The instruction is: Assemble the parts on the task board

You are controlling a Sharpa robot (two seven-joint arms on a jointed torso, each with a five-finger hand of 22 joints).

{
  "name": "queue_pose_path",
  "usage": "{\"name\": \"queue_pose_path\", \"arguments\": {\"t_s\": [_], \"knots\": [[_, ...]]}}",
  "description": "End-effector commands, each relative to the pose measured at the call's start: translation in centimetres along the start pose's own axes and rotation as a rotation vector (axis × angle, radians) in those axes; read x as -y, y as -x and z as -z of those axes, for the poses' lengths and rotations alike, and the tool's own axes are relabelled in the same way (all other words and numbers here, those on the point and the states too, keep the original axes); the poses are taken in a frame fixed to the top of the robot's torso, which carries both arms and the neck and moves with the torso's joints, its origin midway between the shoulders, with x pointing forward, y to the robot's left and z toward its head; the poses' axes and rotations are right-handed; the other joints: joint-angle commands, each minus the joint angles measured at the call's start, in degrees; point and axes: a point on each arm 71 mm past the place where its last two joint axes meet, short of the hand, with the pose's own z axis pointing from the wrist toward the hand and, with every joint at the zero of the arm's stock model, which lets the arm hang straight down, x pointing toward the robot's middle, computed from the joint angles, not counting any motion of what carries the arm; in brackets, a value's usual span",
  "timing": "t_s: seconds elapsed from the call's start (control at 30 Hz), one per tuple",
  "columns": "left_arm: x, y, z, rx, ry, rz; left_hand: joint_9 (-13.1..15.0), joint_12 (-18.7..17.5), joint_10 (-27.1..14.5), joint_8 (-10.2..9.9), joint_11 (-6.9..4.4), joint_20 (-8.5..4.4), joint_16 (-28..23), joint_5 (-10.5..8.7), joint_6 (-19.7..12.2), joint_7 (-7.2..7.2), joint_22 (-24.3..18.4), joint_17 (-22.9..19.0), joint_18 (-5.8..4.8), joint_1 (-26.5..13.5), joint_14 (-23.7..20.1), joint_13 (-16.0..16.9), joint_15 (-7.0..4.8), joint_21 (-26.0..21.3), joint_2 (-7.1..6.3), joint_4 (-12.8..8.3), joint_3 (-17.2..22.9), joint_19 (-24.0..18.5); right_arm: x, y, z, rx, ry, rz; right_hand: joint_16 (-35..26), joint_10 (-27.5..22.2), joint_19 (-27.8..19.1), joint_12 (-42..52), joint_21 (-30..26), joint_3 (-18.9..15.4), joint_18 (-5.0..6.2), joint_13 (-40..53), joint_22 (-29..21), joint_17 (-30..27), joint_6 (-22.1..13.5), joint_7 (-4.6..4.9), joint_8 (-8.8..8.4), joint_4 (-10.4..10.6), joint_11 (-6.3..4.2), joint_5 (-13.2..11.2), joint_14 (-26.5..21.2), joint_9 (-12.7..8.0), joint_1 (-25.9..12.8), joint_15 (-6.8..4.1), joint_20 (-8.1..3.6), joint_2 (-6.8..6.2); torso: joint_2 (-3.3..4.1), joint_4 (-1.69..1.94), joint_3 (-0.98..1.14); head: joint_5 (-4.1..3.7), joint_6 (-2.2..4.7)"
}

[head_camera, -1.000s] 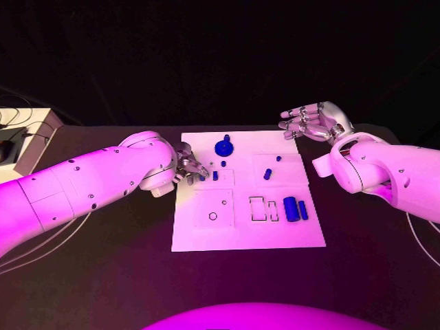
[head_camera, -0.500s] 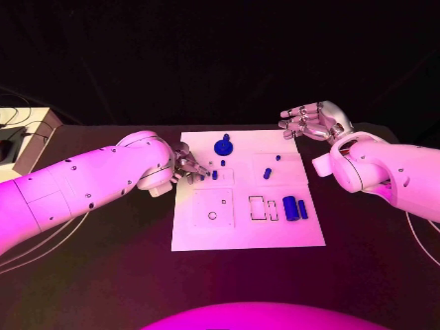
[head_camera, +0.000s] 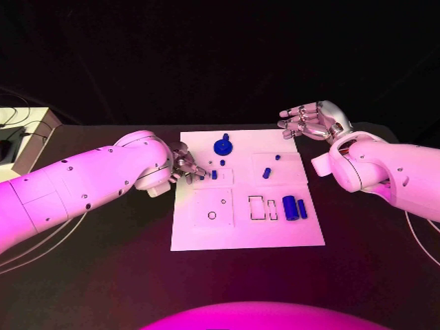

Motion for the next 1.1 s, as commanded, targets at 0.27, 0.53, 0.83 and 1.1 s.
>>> {"name": "queue_pose_path", "arguments": {"t_s": [0.27, 0.53, 0.83, 1.1], "knots": [[0.4, 0.7, 0.6, -0.004, -0.036, 0.043, 0.20, -0.58, 2.67, -0.08, -0.23, -0.10, -0.49, -1.10, -0.40, 0.33, -0.39, -0.52, -0.57, 0.70, -0.01, -0.07, -0.47, -0.92, 0.26, 1.61, -6.08, 0.02, 0.0, -0.1, 0.0, -0.013, 0.011, -0.005, -0.10, -0.17, -0.46, -0.15, 0.16, 0.20, 0.39, -0.09, -0.03, -0.02, -0.20, 0.11, -0.19, -0.22, -0.07, 0.39, -0.27, -0.01, -0.48, -0.24, -0.05, -0.17, -0.09, 0.05, 0.03, -0.13, 0.01], [0.1, 2.1, 1.5, 0.007, -0.058, 0.132, -1.01, -3.66, 2.30, -1.95, -0.03, -0.22, -2.69, -8.68, -3.08, 1.37, -2.25, -3.44, 0.02, 1.04, -0.58, -0.70, -0.64, -3.65, -2.48, 4.48, -5.77, -1.34, 0.0, -0.1, 0.1, -0.013, 0.009, -0.005, -0.10, -0.17, -0.46, -0.15, 0.16, 0.20, 0.39, -0.09, -0.03, -0.02, -0.20, 0.11, -0.19, -0.22, -0.07, 0.39, -0.27, -0.01, -0.48, -0.24, -0.05, -0.17, -0.11, 0.04, 0.03, -0.17, 0.25], [0.6, 3.8, 2.4, 0.067, -0.281, 0.303, -24.10, -17.09, -12.89, -12.00, 7.04, 5.50, -20.99, -8.27, -14.43, 9.37, -17.77, -20.00, 1.86, 12.40, -15.57, -5.62, 5.44, -27.84, -0.91, 2.76, -3.19, -16.92, 0.2, 0.1, 0.1, -0.009, 0.007, -0.002, -0.10, -0.15, -0.46, -0.15, 0.18, 0.32, 0.38, -0.09, -0.02, -0.03, -0.16, 0.09, -0.17, -0.26, -0.07, 0.52, -0.27, 0.00, -0.56, -0.23, -0.06, -0.17, -0.09, 0.09, -0.04, -0.42, 0.89], [2.9, 5.1, 3.0, 0.266, -0.575, 0.217, -50.42, -31.34, -15.99, -12.10, 10.31, 10.06, -35.64, -8.30, -14.74, 10.64, -28.58, -36.30, 2.85, 22.41, -20.80, -6.41, 8.86, -42.64, -0.36, -4.90, 2.31, -19.71, 0.3, 0.3, 0.1, -0.005, 0.006, -0.002, -0.11, -0.13, -0.46, -0.15, 0.20, 0.44, 0.39, -0.08, -0.02, -0.03, -0.18, 0.10, -0.18, -0.34, -0.08, 0.54, -0.27, -0.01, -0.55, -0.24, -0.08, -0.18, -0.15, 0.12, -0.02, -0.40, 1.45]]}}
